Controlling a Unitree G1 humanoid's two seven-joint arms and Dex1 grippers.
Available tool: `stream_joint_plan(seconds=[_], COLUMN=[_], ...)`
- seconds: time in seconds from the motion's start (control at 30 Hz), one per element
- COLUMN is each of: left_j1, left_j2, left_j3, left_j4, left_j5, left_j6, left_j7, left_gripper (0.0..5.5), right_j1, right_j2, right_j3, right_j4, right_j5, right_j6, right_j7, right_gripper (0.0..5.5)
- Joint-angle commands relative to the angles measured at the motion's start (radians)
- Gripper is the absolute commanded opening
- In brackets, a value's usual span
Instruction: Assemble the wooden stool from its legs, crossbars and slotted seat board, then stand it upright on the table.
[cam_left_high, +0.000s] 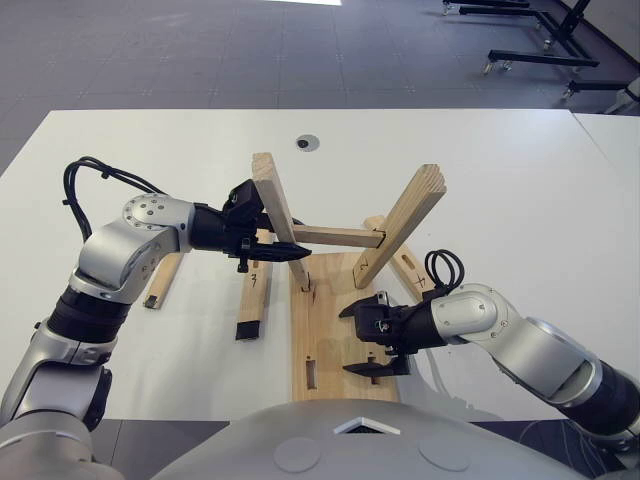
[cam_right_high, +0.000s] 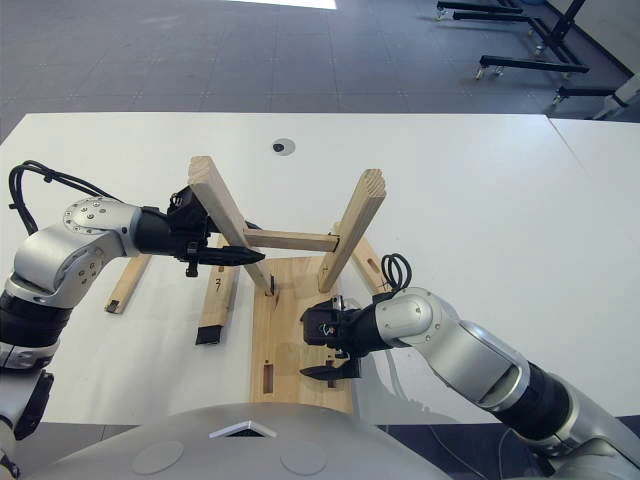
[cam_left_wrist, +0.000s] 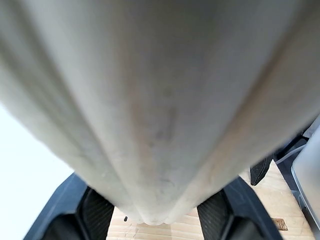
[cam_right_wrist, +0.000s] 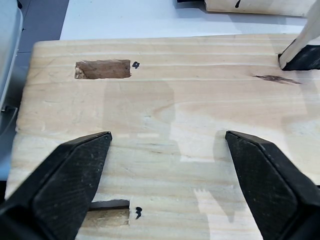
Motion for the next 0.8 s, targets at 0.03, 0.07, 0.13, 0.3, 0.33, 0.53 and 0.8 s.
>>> stream_joint_plan(seconds=[0.03, 0.07, 0.13, 0.3, 0.33, 0.53, 0.8], left_j1=[0.072, 0.066, 0.059, 0.059, 0.063, 0.054, 0.070], left_j2=[0.025, 0.024, 0.024, 0.029, 0.031, 0.043, 0.018], left_j3=[-0.082, -0.083, -0.082, -0.095, -0.105, -0.163, -0.227], left_j4=[-0.002, 0.007, 0.016, 0.033, 0.033, 0.110, 0.140], left_j5=[0.019, 0.026, 0.031, 0.058, 0.069, 0.204, 0.211], left_j6=[0.057, 0.055, 0.052, 0.041, 0.031, -0.133, -0.134], left_j7=[-0.075, -0.074, -0.073, -0.068, -0.071, -0.083, -0.064], left_gripper=[2.02, 2.02, 2.02, 2.02, 2.02, 2.02, 2.02], right_j1=[0.070, 0.067, 0.064, 0.067, 0.064, 0.067, 0.069], right_j2=[-0.030, -0.028, -0.028, -0.029, -0.025, -0.012, -0.013], right_j3=[0.092, 0.092, 0.093, 0.087, 0.085, 0.092, 0.090], right_j4=[0.149, 0.152, 0.157, 0.169, 0.173, 0.165, 0.175], right_j5=[-0.098, -0.099, -0.104, -0.110, -0.109, -0.105, -0.110], right_j6=[0.119, 0.118, 0.114, 0.099, 0.096, 0.086, 0.078], right_j7=[-0.089, -0.089, -0.089, -0.094, -0.093, -0.091, -0.094], right_gripper=[4.18, 4.18, 4.18, 4.18, 4.18, 4.18, 4.18])
